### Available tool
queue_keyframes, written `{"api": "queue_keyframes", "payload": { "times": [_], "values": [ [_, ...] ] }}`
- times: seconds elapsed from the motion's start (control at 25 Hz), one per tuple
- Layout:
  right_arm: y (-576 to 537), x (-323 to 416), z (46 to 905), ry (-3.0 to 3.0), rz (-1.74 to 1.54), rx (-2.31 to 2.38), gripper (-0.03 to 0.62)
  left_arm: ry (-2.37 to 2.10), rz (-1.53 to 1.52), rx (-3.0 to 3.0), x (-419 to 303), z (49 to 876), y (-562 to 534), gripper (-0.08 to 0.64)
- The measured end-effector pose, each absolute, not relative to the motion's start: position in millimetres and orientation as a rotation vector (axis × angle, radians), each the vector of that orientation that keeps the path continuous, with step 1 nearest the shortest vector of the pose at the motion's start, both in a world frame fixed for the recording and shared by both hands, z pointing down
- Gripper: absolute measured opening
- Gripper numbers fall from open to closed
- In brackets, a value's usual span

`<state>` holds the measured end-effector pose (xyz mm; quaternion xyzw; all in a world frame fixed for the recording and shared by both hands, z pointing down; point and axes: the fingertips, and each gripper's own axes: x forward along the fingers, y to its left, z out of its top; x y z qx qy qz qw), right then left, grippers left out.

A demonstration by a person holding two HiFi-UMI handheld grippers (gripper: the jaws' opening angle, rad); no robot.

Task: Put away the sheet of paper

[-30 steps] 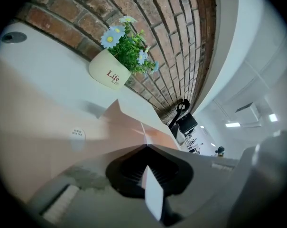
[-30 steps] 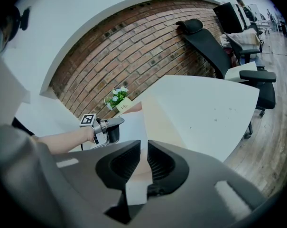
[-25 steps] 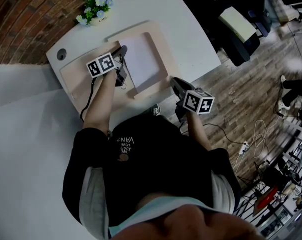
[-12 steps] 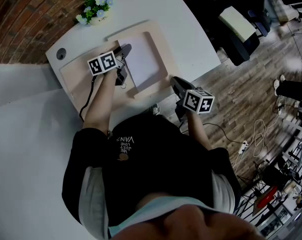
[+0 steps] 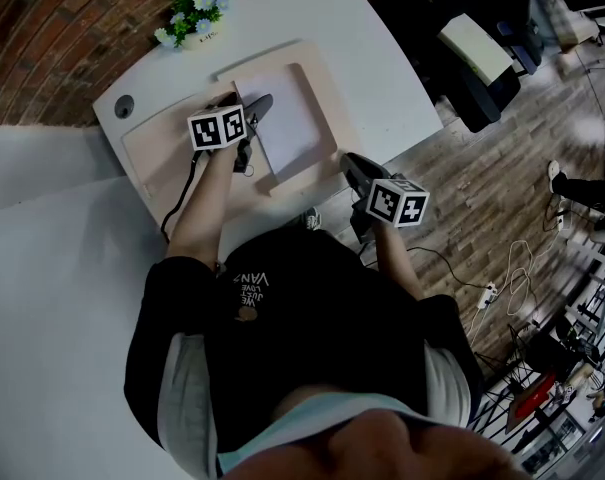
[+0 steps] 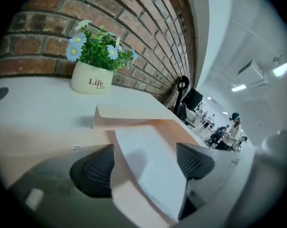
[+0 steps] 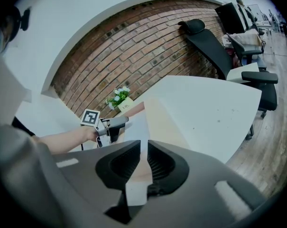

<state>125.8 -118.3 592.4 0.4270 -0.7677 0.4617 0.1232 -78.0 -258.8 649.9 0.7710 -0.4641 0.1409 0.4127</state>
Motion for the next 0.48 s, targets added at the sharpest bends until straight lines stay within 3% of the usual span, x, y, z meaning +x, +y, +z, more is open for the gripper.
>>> {"api": "queue_keyframes", "payload": {
  "times": [0.48],
  "values": [
    [-118.4, 122.6, 589.8, -2.253, 1.326, 1.238, 0.044, -1.206, 0.390, 1.971, -86.1, 648.5, -249.4, 0.423]
  ]
}}
